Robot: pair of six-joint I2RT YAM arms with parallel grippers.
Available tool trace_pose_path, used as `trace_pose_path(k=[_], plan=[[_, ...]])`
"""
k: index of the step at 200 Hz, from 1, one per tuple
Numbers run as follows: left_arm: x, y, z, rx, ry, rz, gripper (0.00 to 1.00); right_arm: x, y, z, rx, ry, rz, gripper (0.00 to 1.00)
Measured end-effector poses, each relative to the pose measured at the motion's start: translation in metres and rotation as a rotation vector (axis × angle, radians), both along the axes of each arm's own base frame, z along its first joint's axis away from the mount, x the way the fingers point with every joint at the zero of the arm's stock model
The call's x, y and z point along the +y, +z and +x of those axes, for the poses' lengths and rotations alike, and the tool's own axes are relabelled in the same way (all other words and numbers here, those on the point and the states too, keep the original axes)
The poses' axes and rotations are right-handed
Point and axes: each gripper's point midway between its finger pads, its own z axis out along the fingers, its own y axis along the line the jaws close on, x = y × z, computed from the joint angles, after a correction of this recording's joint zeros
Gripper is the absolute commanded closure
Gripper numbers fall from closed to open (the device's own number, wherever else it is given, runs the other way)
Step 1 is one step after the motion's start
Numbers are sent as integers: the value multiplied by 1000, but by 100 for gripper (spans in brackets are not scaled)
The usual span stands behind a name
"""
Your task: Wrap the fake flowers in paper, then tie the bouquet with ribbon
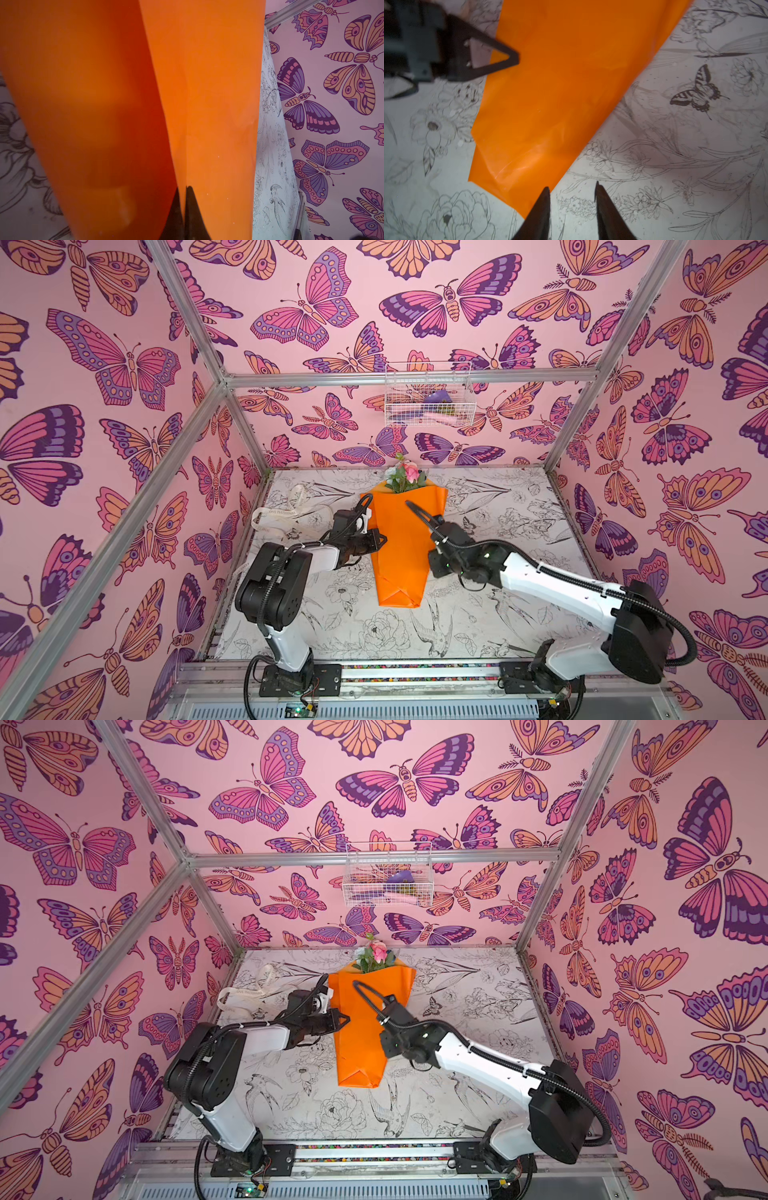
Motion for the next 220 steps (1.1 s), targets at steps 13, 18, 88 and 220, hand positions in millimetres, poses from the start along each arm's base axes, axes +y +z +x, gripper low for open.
trace_pose_path(k=[13, 18, 88, 220], plan=[[2, -3, -2, 8, 7, 9, 100, -17, 3, 21, 9, -77, 60, 69], [2, -4, -2, 12, 7, 11, 100, -22, 4, 28, 11, -100, 82, 69], [8, -14, -1, 23, 31, 50, 100, 19, -33, 87, 187, -78, 365, 81], [13, -42, -3, 67, 35, 102, 100, 22, -119, 143, 377, -152, 589, 83]])
